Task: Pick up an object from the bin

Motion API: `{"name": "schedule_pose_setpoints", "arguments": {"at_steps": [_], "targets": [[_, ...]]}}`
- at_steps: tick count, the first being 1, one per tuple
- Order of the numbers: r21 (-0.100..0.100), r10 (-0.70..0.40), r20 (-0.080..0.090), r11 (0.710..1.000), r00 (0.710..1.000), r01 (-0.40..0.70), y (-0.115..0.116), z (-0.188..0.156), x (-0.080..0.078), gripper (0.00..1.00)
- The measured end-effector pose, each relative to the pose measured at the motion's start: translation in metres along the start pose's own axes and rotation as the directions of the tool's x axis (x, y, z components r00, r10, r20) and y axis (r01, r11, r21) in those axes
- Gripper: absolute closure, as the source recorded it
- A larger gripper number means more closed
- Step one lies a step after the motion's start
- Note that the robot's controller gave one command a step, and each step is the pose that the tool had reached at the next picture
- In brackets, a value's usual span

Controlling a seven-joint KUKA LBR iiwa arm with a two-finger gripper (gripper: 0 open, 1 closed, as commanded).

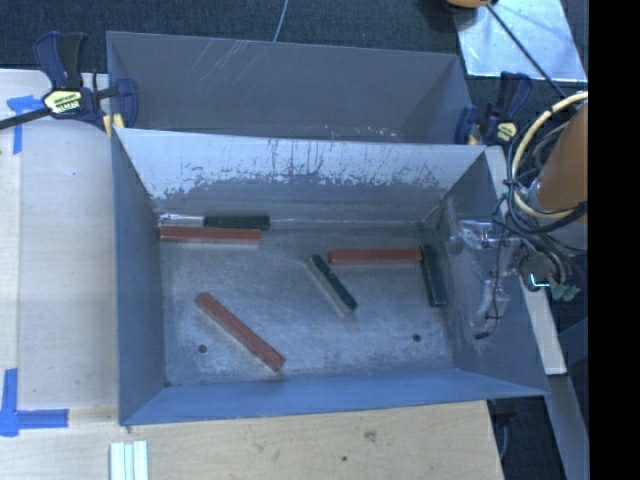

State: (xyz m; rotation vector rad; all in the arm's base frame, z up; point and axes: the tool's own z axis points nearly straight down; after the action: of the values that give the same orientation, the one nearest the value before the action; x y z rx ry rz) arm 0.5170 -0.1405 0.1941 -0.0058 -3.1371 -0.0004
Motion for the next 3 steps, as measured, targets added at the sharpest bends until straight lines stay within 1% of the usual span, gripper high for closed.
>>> {"name": "schedule_pose_setpoints", "arguments": {"at_steps": [1, 2, 3], "targets": [[0.001, -0.003, 0.007, 1.000, 1.000, 0.003, 0.001, -0.004, -0.001, 0.00], [0.002, 0.051, 0.016, 0.999, 0.999, -0.051, 0.017, 0.041, -0.033, 0.00], [0.001, 0.025, 0.010, 1.000, 1.000, -0.025, 0.039, 0.118, -0.041, 0.00]]}}
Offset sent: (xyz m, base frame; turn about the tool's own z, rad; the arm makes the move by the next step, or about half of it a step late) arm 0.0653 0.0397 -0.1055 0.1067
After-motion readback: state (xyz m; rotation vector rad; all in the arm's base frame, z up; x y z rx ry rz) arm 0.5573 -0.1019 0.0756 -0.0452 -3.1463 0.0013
